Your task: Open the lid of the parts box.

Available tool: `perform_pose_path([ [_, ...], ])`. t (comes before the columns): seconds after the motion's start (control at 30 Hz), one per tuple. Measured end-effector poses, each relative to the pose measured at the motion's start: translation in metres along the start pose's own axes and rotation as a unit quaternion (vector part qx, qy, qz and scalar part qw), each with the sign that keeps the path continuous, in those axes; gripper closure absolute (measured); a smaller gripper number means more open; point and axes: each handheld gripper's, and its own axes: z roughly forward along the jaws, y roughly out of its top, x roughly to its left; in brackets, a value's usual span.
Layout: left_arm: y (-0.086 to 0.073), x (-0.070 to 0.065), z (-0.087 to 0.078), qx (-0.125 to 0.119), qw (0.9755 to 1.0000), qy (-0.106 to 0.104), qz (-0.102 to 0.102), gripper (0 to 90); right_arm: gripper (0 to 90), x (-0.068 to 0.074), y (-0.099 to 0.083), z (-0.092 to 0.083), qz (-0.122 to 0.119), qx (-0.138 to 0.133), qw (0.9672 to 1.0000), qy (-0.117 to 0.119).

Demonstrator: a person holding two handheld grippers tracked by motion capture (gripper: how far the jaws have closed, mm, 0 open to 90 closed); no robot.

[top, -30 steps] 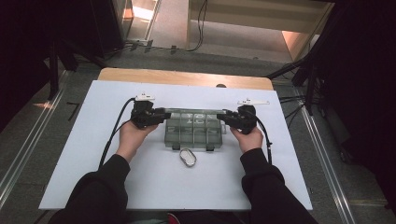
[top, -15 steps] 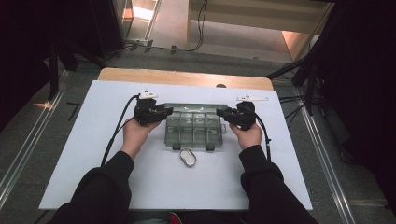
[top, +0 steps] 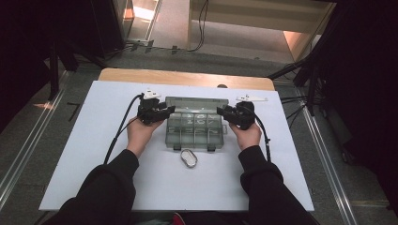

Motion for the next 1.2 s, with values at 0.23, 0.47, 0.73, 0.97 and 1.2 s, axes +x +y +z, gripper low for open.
perform_pose_path([
  [0.23, -0.001, 0.002, 0.003, -0.011, 0.9999, 0.005, -0.001, 58.1, 57.9, -0.001, -0.001, 0.005, 0.008, -0.01, 0.9999, -0.008],
  [0.47, -0.001, 0.002, 0.005, -0.024, 0.9996, 0.012, 0.004, 61.4, 56.0, -0.001, -0.003, 0.012, 0.008, -0.026, 0.9995, -0.016],
  [0.73, 0.0, 0.002, 0.011, -0.031, 0.9994, 0.014, -0.001, 61.2, 55.9, -0.003, -0.004, 0.017, 0.018, -0.039, 0.9989, -0.015],
  [0.97, -0.002, 0.002, 0.015, -0.047, 0.9987, 0.017, -0.006, 59.0, 56.1, -0.004, -0.007, 0.023, 0.017, -0.032, 0.9991, -0.023],
  [1.2, -0.003, 0.003, 0.019, -0.049, 0.9986, 0.02, -0.008, 59.2, 56.5, -0.005, -0.009, 0.028, 0.022, -0.035, 0.9988, -0.026],
])
